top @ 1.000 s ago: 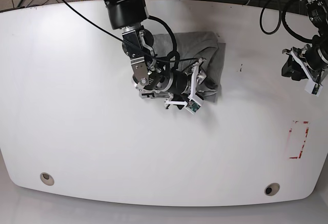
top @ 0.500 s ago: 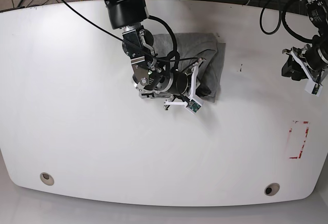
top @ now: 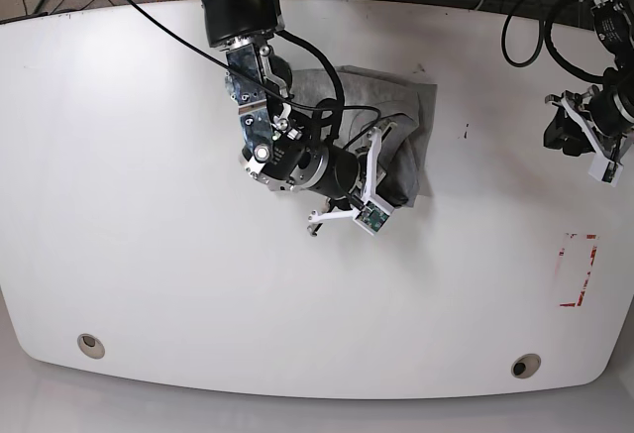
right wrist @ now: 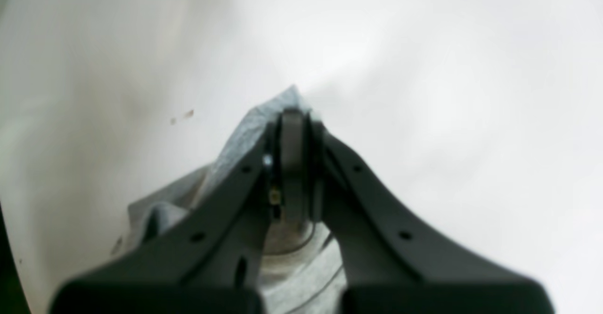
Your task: Layout the t-shirt on the table in an organized manner, then fold the t-shirt properly
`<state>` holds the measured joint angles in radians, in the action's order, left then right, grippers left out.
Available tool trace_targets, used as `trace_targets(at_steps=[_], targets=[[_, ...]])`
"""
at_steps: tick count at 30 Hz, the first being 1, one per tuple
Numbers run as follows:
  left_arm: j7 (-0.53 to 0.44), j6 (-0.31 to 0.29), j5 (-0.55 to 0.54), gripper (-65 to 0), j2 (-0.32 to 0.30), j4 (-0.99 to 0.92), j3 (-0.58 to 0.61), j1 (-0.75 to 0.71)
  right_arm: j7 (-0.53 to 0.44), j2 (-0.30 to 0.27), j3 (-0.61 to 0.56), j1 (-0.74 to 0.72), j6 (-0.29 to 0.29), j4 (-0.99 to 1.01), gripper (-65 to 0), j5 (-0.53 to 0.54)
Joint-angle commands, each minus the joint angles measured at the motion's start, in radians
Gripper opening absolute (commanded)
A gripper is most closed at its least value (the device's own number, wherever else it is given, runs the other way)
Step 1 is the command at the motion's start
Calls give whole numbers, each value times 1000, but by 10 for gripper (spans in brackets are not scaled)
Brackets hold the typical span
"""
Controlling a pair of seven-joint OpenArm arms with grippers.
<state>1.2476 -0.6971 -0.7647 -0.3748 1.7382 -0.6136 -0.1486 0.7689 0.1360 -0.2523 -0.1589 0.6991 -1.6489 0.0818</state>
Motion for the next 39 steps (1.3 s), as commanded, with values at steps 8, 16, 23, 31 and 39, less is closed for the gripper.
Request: trace_targets(at_steps=[8,16,23,31,39], targets=[[-19,-1,-17,-429,-19,15,53,13,-22,12,0,-47,-1,-6,-648,19],[-19,-1,-17,-429,-19,15,93,13,-25,14,-3,-63,-1,40,-572,19],[-19,-1,-17,-429,-19,16,143,16,-25,15,-5,-57,-1,-4,-300,19],[-21,-1,-17,-429,-19,27,280,42,-22,9,54,-3,-1,-193,-214,19],[-21,-1,-17,-431,-10,82,453,105,7,-46,172,88,-1,-299,-217,20]])
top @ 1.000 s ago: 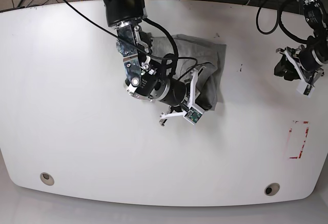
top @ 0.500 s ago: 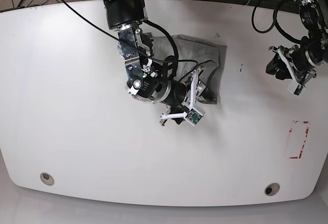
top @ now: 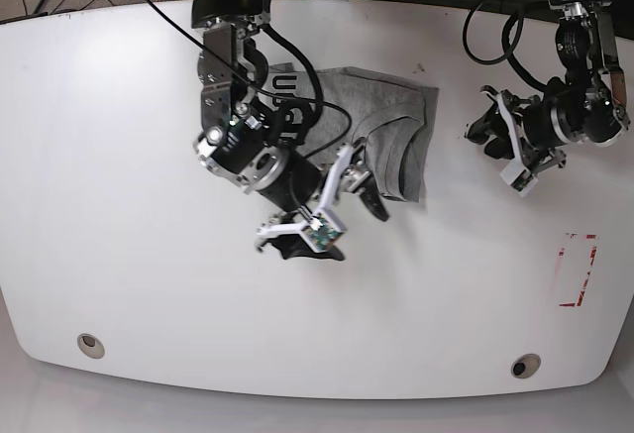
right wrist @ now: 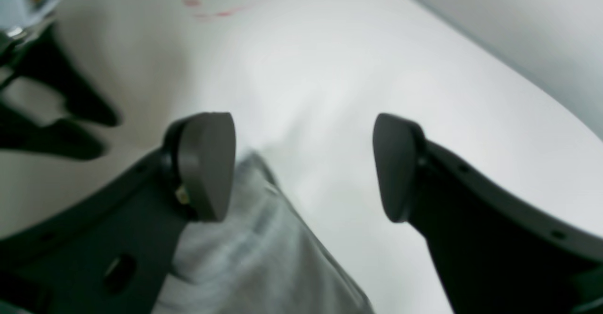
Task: Layout the t-shirt on the table in an organized manner, then fold the t-shirt properly
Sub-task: 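Grasp the bundle edges with both grippers and square it flat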
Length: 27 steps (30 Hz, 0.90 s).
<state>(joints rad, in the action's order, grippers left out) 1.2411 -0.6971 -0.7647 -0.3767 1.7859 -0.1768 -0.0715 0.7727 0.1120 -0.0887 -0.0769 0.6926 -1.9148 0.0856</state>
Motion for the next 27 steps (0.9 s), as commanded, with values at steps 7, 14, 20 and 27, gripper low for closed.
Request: trace_targets(at_steps=[7,14,20,27], targets=[[-11,-1,-19,-431,63,59,122,69,15,-99,54,84,6,-47,-365,16],[-11,-1,-2,-431,123,53,237,69,12,-122,112,121,6,8,-534,16],[-13,-1,158,-431,183,45,333,54,-8,-125,159,108,6,114,-580,15],[-14,-1,274,-432,209,-7,412,34,-134,-125,172,98,6,262,-580,7]])
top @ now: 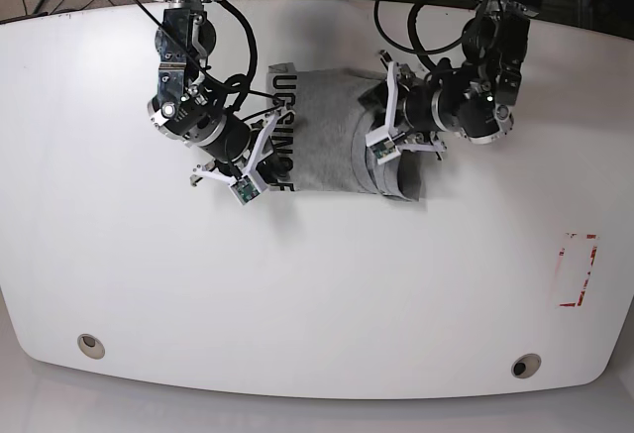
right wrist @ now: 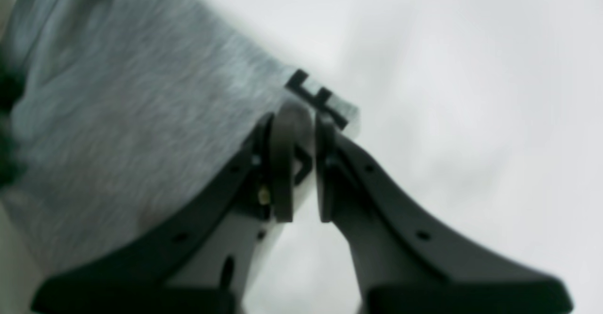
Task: Layout the t-shirt on the table in an organized manner, then fold the t-shirt properly
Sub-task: 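Grasp the bundle edges with both grippers and square it flat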
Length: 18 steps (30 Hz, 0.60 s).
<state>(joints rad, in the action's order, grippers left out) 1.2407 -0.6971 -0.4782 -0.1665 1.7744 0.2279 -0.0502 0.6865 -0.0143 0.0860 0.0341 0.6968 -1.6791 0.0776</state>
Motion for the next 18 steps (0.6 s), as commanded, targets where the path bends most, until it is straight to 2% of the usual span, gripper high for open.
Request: trace_targets(at_steps=[1,4,9,12,18], targets=[[-14,-1,-12,-432,-3,0,15,11,-69,1,-1,-13,1,46,-580,15],[-14,-1,-12,-432,-8,-5,35,8,-116,1,-2,-18,1,98,-580,15],[-14,-1,-11,-432,-58,-6,57,10,-189,-2,2,-29,1,185,-583,14],[-16,-1,-11,-432,-84,-8,52,14,-227,-31,2,-27,1,233,-583,21],[-20,-1,-11,-432,-149,-8,52,31,-244,-56,7,5,1,265,-585,23]])
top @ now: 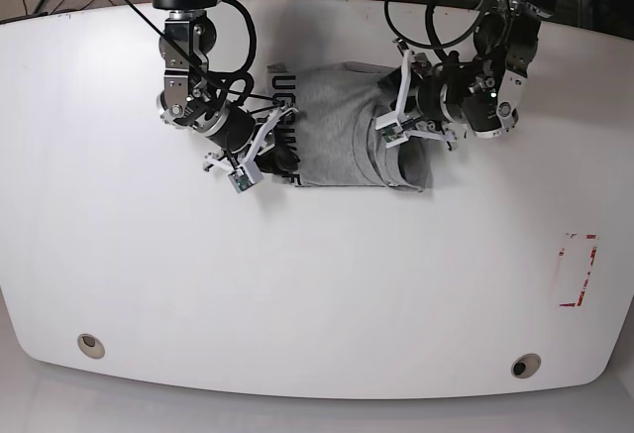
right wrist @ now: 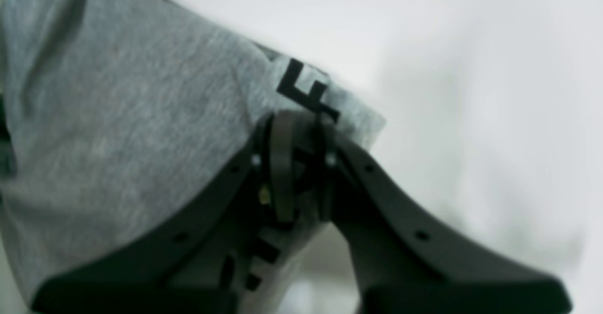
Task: Layout the t-shirt on the table in an organized manner, then fold the t-shirt properly
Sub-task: 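Grasp the bundle edges with both grippers and square it flat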
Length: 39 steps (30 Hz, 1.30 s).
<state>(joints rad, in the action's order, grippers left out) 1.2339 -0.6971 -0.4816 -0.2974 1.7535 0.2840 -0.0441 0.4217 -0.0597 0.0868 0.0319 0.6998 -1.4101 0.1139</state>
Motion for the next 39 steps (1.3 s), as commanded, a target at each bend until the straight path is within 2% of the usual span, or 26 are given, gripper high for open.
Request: trace_targets(at_steps=[1,5,11,18,23,28,34,39], targets=[[-21,-1,-7,-432,-27,13,-4,40,21,-19,15,15,-2,-10,-585,-13],[-49,-1,-7,-432,-47,-2,1,68,21,-22,51,58,-2,-57,-585,-13],[-102,-1,-6,-432,-46,-132,16,145,21,-24,77,144,-2,-134,-585,-13],[-199,-1,-9,-432,-46,-309,197,281,22,-16,117,244,-2,-217,-585,-13],[-230,-1,-10,-432,-44,-318,261,339,26,16,120,282,-2,-288,-585,-13],[-227,-1,-10,-432,-42,-257,242,376,72,39,121,293,-2,-395,-585,-15],[-187,-1,-10,-432,-46,-131,131,359,193,39,117,288,-2,-521,-585,-13],[-158,-1,-10,-432,-47,-45,21,289,210,39,115,260,-2,-545,-585,-18]])
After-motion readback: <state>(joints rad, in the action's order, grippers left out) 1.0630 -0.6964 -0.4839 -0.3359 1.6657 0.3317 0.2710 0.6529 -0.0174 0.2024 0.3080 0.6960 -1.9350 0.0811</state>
